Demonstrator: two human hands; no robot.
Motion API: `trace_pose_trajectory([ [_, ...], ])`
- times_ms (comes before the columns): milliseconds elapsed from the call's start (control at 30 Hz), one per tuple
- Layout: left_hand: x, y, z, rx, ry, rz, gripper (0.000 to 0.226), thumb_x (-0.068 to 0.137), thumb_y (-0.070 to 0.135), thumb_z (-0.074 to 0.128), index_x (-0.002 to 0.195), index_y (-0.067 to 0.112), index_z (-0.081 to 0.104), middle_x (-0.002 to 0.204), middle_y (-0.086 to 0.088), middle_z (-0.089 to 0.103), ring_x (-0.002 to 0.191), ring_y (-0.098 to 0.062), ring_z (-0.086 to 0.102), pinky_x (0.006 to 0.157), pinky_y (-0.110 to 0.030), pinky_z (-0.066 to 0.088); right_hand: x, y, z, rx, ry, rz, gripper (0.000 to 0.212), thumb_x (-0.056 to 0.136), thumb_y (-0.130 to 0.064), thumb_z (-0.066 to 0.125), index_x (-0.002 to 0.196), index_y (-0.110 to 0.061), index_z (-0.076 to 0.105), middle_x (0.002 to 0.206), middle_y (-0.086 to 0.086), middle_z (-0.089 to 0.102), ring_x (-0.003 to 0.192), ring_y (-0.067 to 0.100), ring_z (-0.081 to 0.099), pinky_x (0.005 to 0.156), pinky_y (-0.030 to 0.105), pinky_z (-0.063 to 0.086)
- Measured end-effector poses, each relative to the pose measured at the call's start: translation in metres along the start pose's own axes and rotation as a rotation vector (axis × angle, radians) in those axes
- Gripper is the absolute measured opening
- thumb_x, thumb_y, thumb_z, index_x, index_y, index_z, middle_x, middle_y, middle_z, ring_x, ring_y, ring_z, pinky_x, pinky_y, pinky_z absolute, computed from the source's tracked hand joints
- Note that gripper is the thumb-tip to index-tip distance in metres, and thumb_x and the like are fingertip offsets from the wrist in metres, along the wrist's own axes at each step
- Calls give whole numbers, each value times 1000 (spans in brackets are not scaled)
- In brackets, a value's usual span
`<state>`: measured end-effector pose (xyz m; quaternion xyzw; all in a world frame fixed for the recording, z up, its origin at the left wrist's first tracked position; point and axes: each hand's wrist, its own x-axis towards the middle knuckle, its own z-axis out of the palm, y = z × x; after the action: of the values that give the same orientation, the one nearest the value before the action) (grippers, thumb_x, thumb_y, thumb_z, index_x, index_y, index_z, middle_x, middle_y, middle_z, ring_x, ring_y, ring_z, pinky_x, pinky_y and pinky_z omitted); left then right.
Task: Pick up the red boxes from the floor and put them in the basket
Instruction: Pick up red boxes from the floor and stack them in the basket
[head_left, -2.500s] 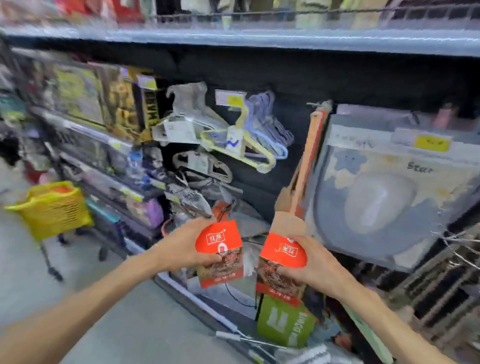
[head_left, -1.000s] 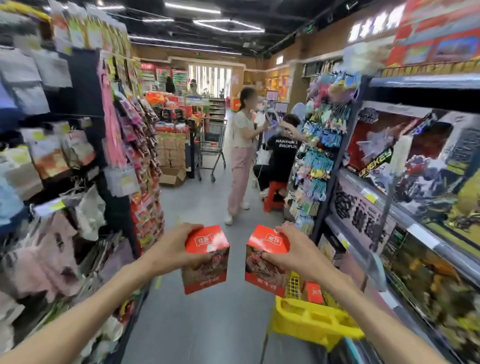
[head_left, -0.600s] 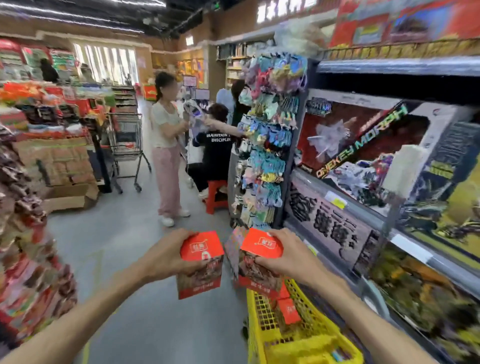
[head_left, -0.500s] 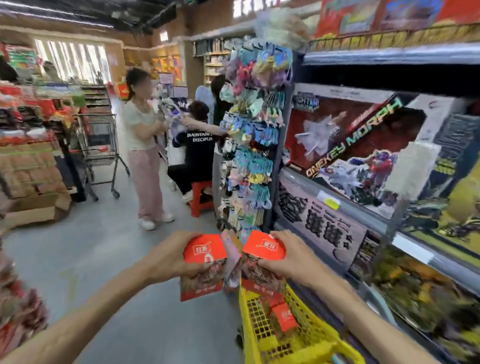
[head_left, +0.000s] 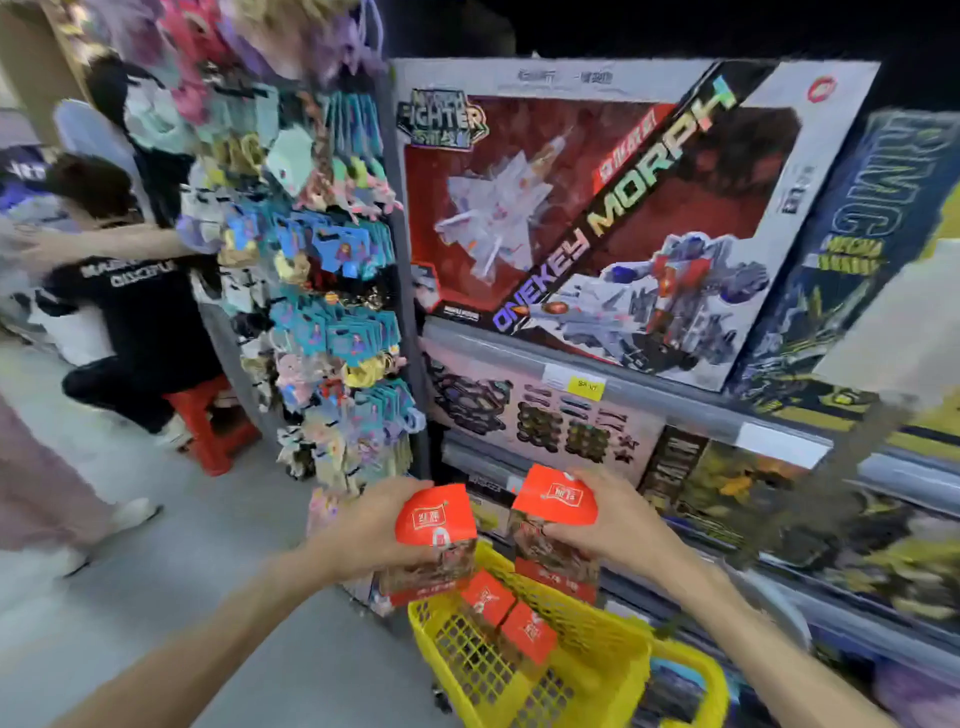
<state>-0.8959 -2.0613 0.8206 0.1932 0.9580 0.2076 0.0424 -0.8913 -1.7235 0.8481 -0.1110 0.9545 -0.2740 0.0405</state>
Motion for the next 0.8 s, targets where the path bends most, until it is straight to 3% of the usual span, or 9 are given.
trace_pose_trajectory([
  [300, 128, -62, 63, -33, -244, 335, 96, 65, 79, 65, 143, 31, 35, 126, 10, 49, 114, -10, 48, 97, -34, 44, 16, 29, 59, -51, 151, 384, 93, 66, -70, 72, 141, -22, 41, 130, -1, 48, 121, 20, 45, 100, 34, 40],
  [400, 149, -80, 92, -27, -294, 407, 99, 65, 80, 64, 146, 36, 30, 139, 10, 47, 123, -12, 45, 105, -32, 39, 12, 41, 91, -28, 128, 483, 90, 67, -68, 74, 139, -25, 40, 134, -2, 48, 123, 20, 44, 100, 33, 39],
  [567, 162, -106, 152, -3, -361, 442, 105, 64, 83, 56, 148, 23, 34, 144, 2, 44, 131, -18, 41, 111, -31, 30, 7, 75, 155, -68, 59, 557, 92, 66, -67, 74, 139, -19, 44, 130, 2, 50, 123, 20, 45, 103, 28, 32],
  [700, 160, -123, 210, 9, -400, 449, 99, 70, 76, 61, 149, 25, 32, 148, 3, 39, 136, -18, 35, 112, -27, 19, 8, 120, 216, -110, -25, 603, 105, 61, -84, 57, 145, -24, 37, 148, 3, 40, 138, 23, 33, 116, 35, 22],
  [800, 164, -138, 256, 15, -415, 451, 96, 71, 76, 61, 148, 26, 34, 145, 4, 43, 134, -19, 39, 113, -34, 27, 14, 156, 258, -221, -43, 556, 109, 56, -88, 43, 138, -17, 48, 136, 9, 54, 127, 29, 47, 111, 40, 30],
])
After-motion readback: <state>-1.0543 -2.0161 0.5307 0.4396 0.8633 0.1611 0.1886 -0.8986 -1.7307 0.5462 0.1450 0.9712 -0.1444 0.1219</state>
